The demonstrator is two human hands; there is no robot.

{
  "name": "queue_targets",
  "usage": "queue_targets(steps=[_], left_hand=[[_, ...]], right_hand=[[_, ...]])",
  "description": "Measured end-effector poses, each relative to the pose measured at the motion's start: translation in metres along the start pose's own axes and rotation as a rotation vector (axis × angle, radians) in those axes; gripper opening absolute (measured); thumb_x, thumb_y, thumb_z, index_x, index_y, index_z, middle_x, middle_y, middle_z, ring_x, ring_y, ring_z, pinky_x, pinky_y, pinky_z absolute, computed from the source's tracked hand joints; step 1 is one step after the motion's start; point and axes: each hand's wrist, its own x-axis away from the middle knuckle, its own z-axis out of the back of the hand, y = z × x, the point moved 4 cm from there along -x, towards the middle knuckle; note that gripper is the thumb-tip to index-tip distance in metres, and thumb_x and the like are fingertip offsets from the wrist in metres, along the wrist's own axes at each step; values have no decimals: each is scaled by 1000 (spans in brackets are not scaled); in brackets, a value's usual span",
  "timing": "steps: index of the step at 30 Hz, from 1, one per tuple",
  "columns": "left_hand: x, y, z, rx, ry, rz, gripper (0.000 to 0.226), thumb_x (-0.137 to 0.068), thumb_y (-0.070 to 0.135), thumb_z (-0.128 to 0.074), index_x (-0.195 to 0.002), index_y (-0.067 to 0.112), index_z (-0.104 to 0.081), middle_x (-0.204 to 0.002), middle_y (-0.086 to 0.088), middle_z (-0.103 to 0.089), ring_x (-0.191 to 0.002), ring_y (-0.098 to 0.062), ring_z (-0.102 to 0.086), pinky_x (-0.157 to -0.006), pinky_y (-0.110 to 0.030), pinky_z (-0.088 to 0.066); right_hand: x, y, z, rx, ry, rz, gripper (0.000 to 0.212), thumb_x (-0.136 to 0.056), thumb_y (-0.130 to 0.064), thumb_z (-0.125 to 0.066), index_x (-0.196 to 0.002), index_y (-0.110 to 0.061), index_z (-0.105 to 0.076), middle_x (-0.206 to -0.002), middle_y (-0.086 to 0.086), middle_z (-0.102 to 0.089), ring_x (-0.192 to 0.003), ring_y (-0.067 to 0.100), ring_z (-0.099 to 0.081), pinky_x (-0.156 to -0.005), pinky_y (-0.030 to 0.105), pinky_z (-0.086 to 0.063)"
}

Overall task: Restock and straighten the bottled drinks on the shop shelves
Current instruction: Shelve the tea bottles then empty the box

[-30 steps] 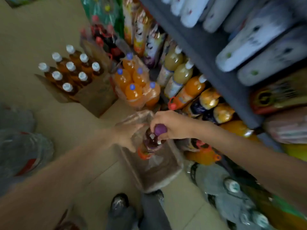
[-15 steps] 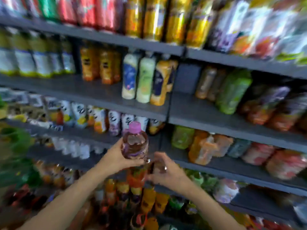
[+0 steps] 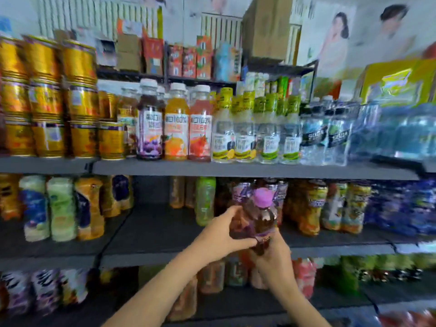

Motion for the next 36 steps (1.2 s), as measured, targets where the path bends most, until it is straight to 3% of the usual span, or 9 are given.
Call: queue_targets(steps=[3,8,13,18,24,27,30,33,36], left_hand=[[-36,-5,-23,-72,-15,86,52,-84,24,-65,-129,21,-41,-120,8,-52,-104,-7,-53,-83,-19,-41],[-69,-41,-38,-114,103,333,42,-90,17,-56,-130,16,-42,-131,3,-48,-111,-10,-50,-89,-20,-40],[-86,-62,-51,-262,39,443,45,-92,22,-53,-134,25,-39,-134,-2,-47,-97,-13,-50,-82,-28,-45],[-107,-69,-67,-329,-14,404,55,-91,20,-54,-142,23,-32,-155,1,-13,-139,-19,-26,-106,-26,-30],[-128,-89,-82,-317,-59,453,67,-88,19,-58,-145,21,-24,-156,2,-6,-141,-20,-19,-113,-31,-25],[-131,-95,-84,-293,24,439,60,-87,15,-58,-140,20,-32,-151,-1,-23,-133,-19,-35,-108,-28,-32],[-126,-98,-84,-324,53,379,58,-87,16,-58,-140,20,-34,-150,0,-25,-134,-18,-34,-110,-27,-29],[-108,-100,-78,-364,67,291,57,-87,14,-57,-139,20,-37,-145,1,-34,-130,-17,-39,-108,-25,-30],[-69,-106,-64,-360,136,269,50,-86,12,-57,-134,21,-43,-133,2,-44,-120,-14,-48,-100,-26,-39]], right_hand=[[-44,38,51,142,73,-75,49,-68,-11,-79,-109,-13,-52,-97,-3,-62,-94,19,-60,-71,22,-39],[-87,110,76,206,60,-285,51,-72,-9,-76,-114,0,-48,-110,21,-62,-102,37,-58,-79,35,-45],[-127,139,71,156,9,-420,52,-78,-20,-74,-112,3,-43,-112,24,-60,-102,39,-58,-78,38,-45],[-152,147,52,272,-90,-394,48,-81,-25,-70,-109,-1,-40,-115,21,-58,-106,39,-57,-83,41,-45],[-152,160,41,229,-16,-383,47,-82,-17,-68,-117,-1,-40,-122,19,-52,-112,37,-53,-87,42,-47],[-139,156,39,301,109,-256,65,-81,-12,-68,-134,1,-33,-133,21,-39,-122,38,-42,-97,44,-42],[-121,134,36,284,312,66,54,-76,-1,-68,-124,0,-45,-124,19,-44,-113,32,-47,-92,42,-46],[-107,103,10,202,161,345,48,-76,4,-61,-119,-9,-44,-117,10,-44,-109,21,-46,-92,30,-43],[-97,77,-27,138,-15,397,44,-78,2,-58,-118,-9,-42,-111,10,-46,-101,23,-51,-88,30,-47]])
